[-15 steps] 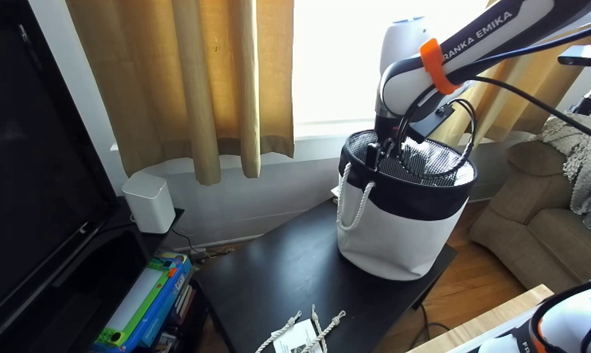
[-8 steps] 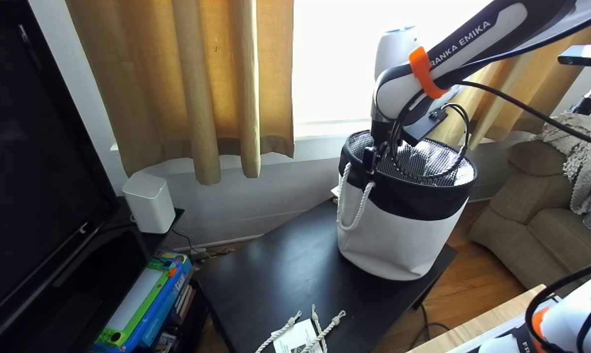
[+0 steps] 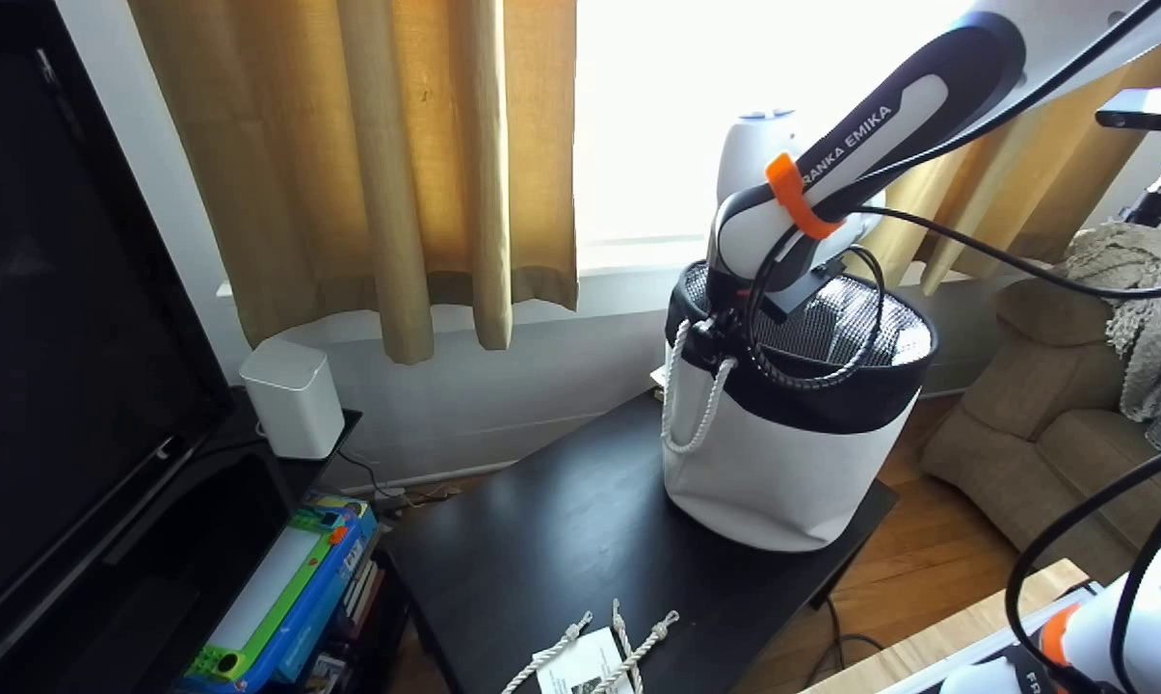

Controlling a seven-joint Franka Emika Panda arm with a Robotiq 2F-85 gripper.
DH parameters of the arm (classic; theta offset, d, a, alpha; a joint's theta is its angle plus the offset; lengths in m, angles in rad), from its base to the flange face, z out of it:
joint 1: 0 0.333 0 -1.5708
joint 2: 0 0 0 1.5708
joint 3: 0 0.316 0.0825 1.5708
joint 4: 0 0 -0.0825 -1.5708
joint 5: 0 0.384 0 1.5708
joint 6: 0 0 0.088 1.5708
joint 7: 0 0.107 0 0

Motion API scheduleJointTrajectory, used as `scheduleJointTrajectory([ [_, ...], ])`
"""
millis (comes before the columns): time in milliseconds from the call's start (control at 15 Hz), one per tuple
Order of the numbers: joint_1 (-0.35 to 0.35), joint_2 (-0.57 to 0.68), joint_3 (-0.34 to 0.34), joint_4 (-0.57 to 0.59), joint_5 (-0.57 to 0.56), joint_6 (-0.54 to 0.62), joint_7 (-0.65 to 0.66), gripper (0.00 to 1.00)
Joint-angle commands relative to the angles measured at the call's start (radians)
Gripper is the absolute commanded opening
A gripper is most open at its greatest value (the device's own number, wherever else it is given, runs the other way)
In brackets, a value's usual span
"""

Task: Turn the bag upside down

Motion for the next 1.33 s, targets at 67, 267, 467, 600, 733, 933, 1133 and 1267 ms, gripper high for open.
scheduleJointTrajectory([
  [67, 0.057, -0.023, 0.053, -0.008, 0.05, -0.043, 0.031, 0.11],
  [267, 0.098, -0.016, 0.091, 0.002, 0.054, -0.058, 0.068, 0.0],
  [467, 0.14, 0.021, 0.111, 0.022, 0.001, -0.053, 0.155, 0.01],
  [600, 0.164, 0.044, 0.114, 0.035, -0.043, -0.056, 0.213, 0.01],
  [733, 0.187, 0.054, 0.11, 0.045, -0.077, -0.072, 0.294, 0.01],
  [933, 0.21, 0.092, 0.132, 0.072, -0.003, -0.133, 0.345, 0.01],
  [1133, 0.238, 0.158, 0.144, 0.116, 0.01, -0.112, 0.406, 0.01],
  [1267, 0.274, 0.208, 0.127, 0.141, -0.054, -0.072, 0.486, 0.01],
])
